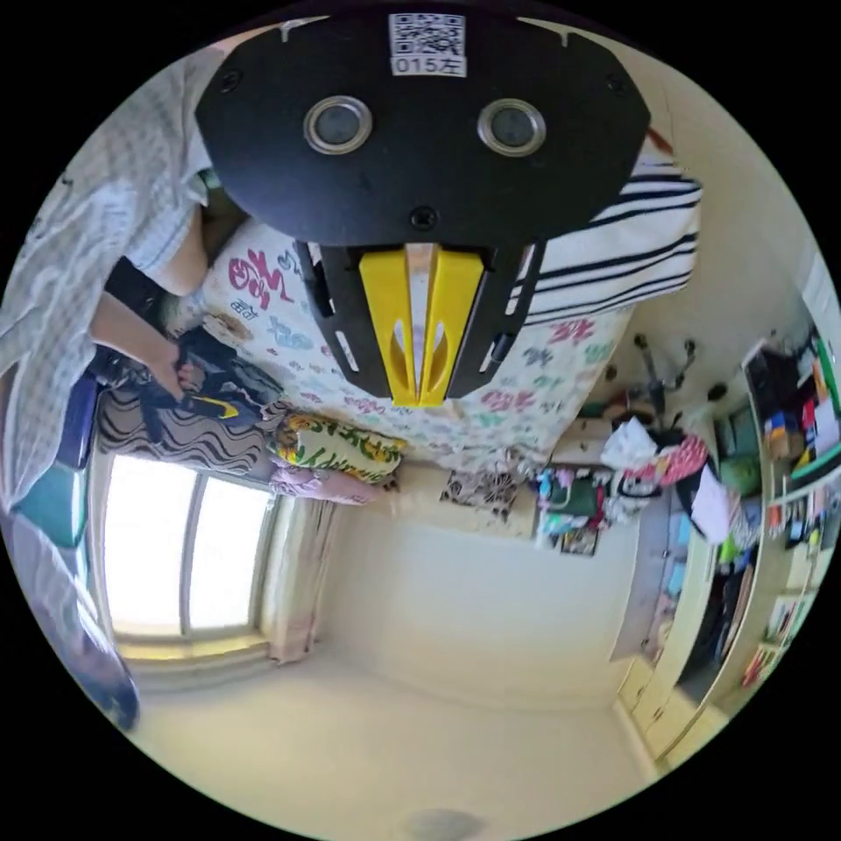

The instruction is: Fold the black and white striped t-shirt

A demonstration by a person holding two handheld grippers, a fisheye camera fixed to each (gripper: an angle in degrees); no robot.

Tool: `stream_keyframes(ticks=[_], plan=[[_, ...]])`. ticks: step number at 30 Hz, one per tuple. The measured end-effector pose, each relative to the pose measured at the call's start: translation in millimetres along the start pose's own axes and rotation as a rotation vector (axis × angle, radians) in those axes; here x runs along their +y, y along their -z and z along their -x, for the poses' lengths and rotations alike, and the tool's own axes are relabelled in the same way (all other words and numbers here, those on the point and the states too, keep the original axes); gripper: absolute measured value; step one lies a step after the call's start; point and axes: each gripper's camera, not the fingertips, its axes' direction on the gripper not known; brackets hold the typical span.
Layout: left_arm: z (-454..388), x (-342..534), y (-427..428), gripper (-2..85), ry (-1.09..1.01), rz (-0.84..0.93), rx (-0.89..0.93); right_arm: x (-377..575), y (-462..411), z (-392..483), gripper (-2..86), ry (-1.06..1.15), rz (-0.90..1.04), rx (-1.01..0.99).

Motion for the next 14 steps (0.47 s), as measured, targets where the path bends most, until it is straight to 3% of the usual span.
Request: stream_keyframes(ticks=[3, 6, 9, 14], plan=[[-99, -17, -68, 0.8, -0.091, -0.084, 0.118, 32, 64, 7, -0.5, 0.07, -0.123, 0.4], [-186, -41, -143, 4.2, -0.154, 0.001, 0.396, 67, 107, -3, -0.3, 0.093, -0.25, 0.684], [-264, -56, -221, 8.2, -0.146, 0.144, 0.618, 96, 127, -32, 0.4, 0.102, -0.177, 0.826], [-376, -57, -330, 11.6, -0.155, 0.356, 0.794, 139, 141, -103, 6.2, -0.104, 0.015, 0.787]])
